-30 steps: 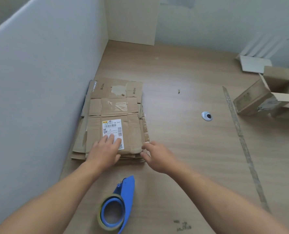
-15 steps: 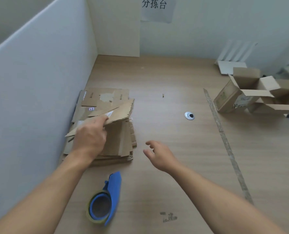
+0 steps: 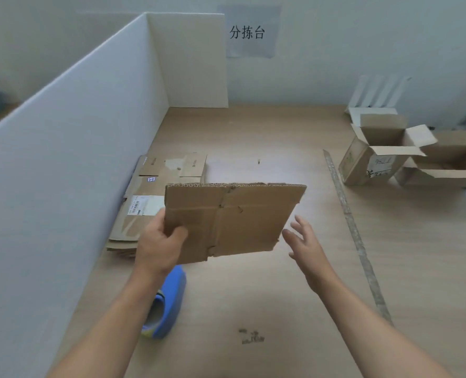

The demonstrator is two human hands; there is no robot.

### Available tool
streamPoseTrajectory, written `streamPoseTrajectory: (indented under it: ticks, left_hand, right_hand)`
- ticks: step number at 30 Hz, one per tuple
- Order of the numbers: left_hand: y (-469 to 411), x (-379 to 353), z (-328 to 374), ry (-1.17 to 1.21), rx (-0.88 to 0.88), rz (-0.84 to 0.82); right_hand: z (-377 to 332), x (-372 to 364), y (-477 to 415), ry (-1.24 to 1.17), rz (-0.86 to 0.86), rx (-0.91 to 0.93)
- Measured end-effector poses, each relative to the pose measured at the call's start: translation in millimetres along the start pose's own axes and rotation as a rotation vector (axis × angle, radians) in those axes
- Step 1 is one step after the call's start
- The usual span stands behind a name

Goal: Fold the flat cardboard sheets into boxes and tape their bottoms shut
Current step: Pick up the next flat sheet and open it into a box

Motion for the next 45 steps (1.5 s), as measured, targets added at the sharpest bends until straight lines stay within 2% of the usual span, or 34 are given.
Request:
streamPoseTrajectory:
  ticks: [3,5,11,16,22,30,41,45]
  left_hand:
    - [31,-15,-10,0.058,0.042,-0.024]
    - [48,-21,-18,0.067,0.073,-0.015]
    - [78,-27,-36,0.049,0.164,0.028]
    - [79,-34,-32,-0.029,0.087,-0.069]
    - [88,-41,-26,0.158,0.073,-0.09]
    - [90,-39,-30,0.16,0.014,-0.318]
    - [82,-21,-42,0.201,0.014,-0.423]
    - [85,-19,-45,0.209,0.046,-0.396]
  right_hand:
    - [-3,8,17,-0.067,-0.072,0.109]
    - [2,15,25,-0.089,-0.047,0.141]
    - [21,14,38,-0.067,-0.058,0.111]
    - [22,11,47,-0.045,-0.1,0.124]
    - [26,3,59,-0.06,-0.084,0.116]
    - [27,-14,80,-0.099,-0.024,0.109]
    - [40,-28,111,-0.103,0.077,0.103]
    - [47,-31,115,-0.111,0.061,0.095]
Point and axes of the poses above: each hand's wrist, its own y-axis away from the middle knuckle, its own x-axis out of the back of the hand, z = x × y, the point moved 10 cm from there along -y, towards the middle knuckle, and after that the axes turned 14 degrees about -x, right-handed, at the moved point
